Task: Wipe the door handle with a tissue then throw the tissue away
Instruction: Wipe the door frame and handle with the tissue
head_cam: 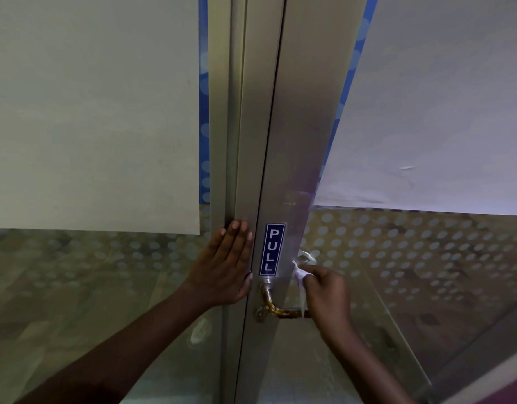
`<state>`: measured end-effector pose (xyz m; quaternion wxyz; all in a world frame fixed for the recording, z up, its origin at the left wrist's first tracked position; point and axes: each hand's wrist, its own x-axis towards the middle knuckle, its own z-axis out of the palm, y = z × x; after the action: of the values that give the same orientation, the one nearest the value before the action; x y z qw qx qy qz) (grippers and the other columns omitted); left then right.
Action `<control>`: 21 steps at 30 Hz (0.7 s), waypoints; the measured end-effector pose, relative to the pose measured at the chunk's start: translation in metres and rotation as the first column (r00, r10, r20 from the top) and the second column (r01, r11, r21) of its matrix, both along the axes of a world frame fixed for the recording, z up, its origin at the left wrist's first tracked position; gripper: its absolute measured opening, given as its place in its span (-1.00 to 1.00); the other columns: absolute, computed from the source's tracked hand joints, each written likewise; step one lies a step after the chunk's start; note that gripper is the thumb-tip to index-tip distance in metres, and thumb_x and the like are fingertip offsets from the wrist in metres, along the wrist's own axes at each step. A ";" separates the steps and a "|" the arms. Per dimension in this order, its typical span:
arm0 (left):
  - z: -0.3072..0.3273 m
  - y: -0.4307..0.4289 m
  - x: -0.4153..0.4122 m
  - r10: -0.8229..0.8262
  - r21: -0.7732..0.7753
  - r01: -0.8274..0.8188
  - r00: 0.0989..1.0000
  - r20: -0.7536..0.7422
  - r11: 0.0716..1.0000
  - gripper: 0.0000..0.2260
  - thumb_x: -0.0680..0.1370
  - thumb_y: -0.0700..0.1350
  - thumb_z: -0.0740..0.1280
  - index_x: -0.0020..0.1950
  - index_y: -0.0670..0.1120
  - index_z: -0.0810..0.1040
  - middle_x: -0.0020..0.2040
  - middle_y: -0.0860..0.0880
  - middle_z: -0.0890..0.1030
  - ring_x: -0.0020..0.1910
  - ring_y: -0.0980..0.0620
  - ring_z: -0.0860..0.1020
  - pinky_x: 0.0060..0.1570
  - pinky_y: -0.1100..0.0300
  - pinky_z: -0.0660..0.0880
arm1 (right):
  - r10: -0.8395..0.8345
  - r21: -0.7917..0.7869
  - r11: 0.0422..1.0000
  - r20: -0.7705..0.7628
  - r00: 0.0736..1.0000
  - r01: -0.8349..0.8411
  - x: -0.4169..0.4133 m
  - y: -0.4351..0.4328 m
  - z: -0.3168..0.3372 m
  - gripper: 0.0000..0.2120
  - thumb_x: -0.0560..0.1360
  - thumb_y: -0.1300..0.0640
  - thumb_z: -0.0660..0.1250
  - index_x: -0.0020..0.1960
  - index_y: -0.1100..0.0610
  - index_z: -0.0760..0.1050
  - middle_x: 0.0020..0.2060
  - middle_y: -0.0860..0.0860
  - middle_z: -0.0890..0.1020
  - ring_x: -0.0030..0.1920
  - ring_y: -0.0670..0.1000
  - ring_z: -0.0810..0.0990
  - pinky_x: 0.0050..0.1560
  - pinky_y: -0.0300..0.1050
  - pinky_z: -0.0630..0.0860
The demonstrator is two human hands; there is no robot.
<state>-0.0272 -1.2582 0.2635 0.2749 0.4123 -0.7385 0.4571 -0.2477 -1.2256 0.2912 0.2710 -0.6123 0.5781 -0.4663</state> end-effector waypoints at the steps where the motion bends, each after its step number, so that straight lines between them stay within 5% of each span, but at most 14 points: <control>1: -0.001 -0.001 0.000 -0.002 -0.002 0.002 1.000 0.000 1.000 -0.22 0.53 0.10 0.16 0.55 -0.36 -0.03 0.57 -0.35 -0.09 0.57 -0.29 -0.07 0.55 -0.15 -0.10 | -0.002 -0.037 0.999 -0.109 0.994 -0.002 0.004 0.001 -0.001 -0.80 0.49 0.23 0.31 -0.08 0.02 0.69 -0.33 -0.05 0.71 -0.31 -0.13 0.63 -0.27 -0.10 0.56; 6: -0.004 -0.006 0.000 -0.017 -0.026 0.017 1.000 -0.007 1.000 -0.26 0.55 0.09 0.13 0.54 -0.36 -0.02 0.58 -0.35 -0.07 0.57 -0.29 -0.05 0.55 -0.15 -0.11 | 0.047 -0.122 0.986 -0.462 0.886 -0.116 0.031 0.014 -0.022 -0.87 0.48 0.23 0.33 -0.11 0.08 0.64 -0.31 0.08 0.70 -0.30 0.09 0.65 -0.35 -0.17 0.34; 10: -0.007 -0.011 0.000 -0.032 -0.062 0.031 0.999 -0.020 0.998 -0.33 0.61 0.08 0.05 0.55 -0.36 0.00 0.58 -0.34 -0.05 0.57 -0.29 -0.03 0.56 -0.15 -0.10 | 0.053 -0.070 0.988 -0.696 0.716 -0.141 0.053 0.015 -0.035 -0.78 0.32 0.33 0.37 -0.05 0.16 0.59 -0.22 0.09 0.69 -0.20 0.11 0.65 -0.11 -0.09 0.53; 14: -0.009 -0.013 -0.001 -0.043 -0.089 0.041 0.999 -0.024 0.995 -0.34 0.62 0.08 0.04 0.55 -0.35 0.01 0.58 -0.34 -0.05 0.57 -0.29 -0.03 0.56 -0.15 -0.09 | -0.074 -0.239 0.956 -0.754 0.652 -0.168 0.063 0.016 -0.045 -0.66 0.05 0.42 0.53 -0.20 0.23 0.63 -0.41 0.04 0.63 -0.42 0.03 0.61 -0.30 -0.14 0.60; 19: -0.009 -0.014 -0.001 -0.043 -0.114 0.040 0.999 -0.027 0.993 -0.33 0.61 0.09 0.06 0.54 -0.35 0.01 0.58 -0.34 -0.05 0.57 -0.28 -0.03 0.56 -0.15 -0.09 | 0.018 -0.091 0.976 -0.875 0.484 -0.200 0.069 0.023 -0.057 -0.72 0.05 0.27 0.53 -0.24 0.27 0.65 -0.32 0.12 0.69 -0.26 0.06 0.67 -0.22 -0.17 0.62; 21: -0.010 -0.015 -0.001 -0.043 -0.115 0.039 0.999 -0.031 0.993 -0.32 0.61 0.10 0.06 0.55 -0.35 0.01 0.58 -0.34 -0.06 0.57 -0.28 -0.03 0.56 -0.15 -0.09 | 0.048 -0.024 0.985 -0.913 0.405 -0.171 0.073 0.029 -0.059 -0.58 0.09 0.10 0.48 -0.14 0.33 0.66 -0.20 0.22 0.71 -0.14 0.16 0.68 -0.09 -0.08 0.63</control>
<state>-0.0283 -1.2727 0.2539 0.3199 0.3883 -0.7146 0.4861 -0.1751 -1.1965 0.2327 -0.0907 -0.8179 0.5634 -0.0732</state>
